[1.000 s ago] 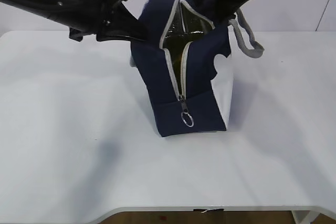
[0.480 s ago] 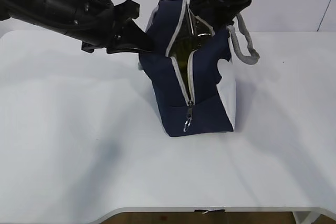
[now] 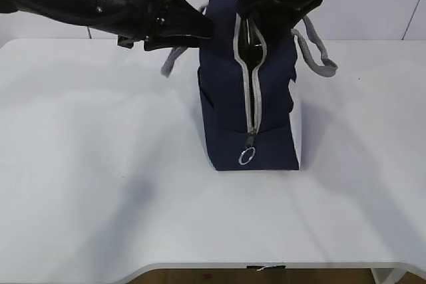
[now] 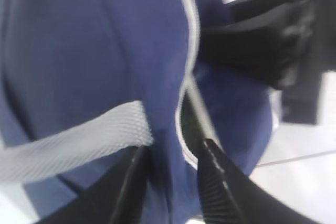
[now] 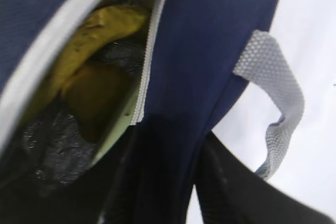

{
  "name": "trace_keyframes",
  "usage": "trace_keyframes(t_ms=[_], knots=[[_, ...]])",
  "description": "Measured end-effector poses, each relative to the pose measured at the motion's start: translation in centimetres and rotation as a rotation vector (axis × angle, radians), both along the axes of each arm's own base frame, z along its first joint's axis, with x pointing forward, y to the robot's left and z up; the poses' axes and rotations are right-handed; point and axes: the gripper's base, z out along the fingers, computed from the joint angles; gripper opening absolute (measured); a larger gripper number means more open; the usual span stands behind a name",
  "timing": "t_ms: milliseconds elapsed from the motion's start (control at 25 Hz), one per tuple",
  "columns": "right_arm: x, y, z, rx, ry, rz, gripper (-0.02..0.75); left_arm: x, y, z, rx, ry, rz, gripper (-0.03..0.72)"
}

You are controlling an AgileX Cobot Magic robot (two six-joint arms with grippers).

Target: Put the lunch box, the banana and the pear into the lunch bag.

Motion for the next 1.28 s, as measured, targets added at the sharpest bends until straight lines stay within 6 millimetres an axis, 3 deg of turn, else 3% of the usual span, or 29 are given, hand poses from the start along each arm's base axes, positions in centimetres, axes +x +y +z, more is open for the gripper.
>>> trace_keyframes(t_ms=[480, 840, 1080, 1280], knots=[[-2.0, -0.8, 4.1, 0.059, -0.078, -0.007, 0.346, -0.6, -0.4, 1.1, -0.021, -0.012, -0.107, 0.255], [-4.6, -1.7, 8.2, 0.125, -0.159, -0.007, 0.347, -0.6, 1.1, 1.1, 0.028, -0.011, -0.19, 0.24], [-9.0, -3.0, 11.2, 0.218, -0.178, 0.012, 0.347, -0.5, 3.6, 3.1, 0.092, -0.043, -0.306, 0.241], [-12.8, -4.5, 12.0, 0.248, -0.168, 0.02, 0.326, -0.9, 5.5, 4.3, 0.3, -0.02, -0.284, 0.241]])
